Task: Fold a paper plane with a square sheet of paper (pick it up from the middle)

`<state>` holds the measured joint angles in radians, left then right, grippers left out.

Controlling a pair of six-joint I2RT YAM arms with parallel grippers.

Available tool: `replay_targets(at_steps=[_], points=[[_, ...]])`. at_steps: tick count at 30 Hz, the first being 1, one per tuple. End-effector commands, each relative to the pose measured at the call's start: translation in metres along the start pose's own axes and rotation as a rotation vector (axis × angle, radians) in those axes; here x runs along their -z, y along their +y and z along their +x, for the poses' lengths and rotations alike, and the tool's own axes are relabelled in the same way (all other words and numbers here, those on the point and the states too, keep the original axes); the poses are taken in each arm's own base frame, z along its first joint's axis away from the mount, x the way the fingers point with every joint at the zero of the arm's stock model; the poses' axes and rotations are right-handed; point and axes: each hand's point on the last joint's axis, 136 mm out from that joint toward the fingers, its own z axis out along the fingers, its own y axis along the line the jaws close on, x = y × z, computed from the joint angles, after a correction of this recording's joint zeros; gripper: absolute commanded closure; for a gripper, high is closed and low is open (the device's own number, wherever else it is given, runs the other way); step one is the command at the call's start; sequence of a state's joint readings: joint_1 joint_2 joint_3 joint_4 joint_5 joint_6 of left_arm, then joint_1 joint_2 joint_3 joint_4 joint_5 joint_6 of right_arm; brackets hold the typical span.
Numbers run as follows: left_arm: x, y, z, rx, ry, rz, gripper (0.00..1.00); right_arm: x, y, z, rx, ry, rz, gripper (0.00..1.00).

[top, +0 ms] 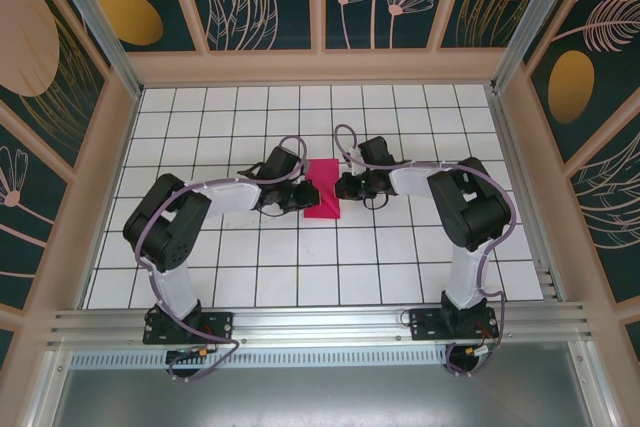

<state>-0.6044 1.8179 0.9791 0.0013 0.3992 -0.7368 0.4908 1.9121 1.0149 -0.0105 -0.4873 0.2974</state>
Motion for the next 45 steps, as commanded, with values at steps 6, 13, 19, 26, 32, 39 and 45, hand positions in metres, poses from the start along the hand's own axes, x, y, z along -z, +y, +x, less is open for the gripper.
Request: replay_targets(at_steps=[6,13,19,26,32,39,45], points=[[0.005,-0.039,-0.033,0.017,-0.114,0.131,0.87,-0.009,-0.021,0.012,-0.039,0.043,0.068,0.94],[-0.012,-0.032,-0.033,0.04,-0.089,0.131,0.89,-0.009,-0.023,0.013,-0.042,0.046,0.07,0.94],[-0.019,-0.031,-0.033,0.044,-0.084,0.142,0.89,-0.01,-0.024,0.014,-0.044,0.049,0.071,0.94],[-0.027,-0.015,-0.026,0.058,-0.065,0.088,0.89,-0.01,-0.026,0.014,-0.05,0.048,0.074,0.94],[-0.03,-0.009,-0.024,0.063,-0.06,0.068,0.89,-0.009,-0.027,0.014,-0.057,0.047,0.077,0.94],[-0.033,-0.003,-0.021,0.065,-0.047,0.047,0.89,-0.009,-0.029,0.013,-0.062,0.045,0.081,0.94],[-0.035,0.002,-0.017,0.07,-0.034,0.031,0.89,-0.008,-0.031,0.013,-0.068,0.042,0.085,0.94]])
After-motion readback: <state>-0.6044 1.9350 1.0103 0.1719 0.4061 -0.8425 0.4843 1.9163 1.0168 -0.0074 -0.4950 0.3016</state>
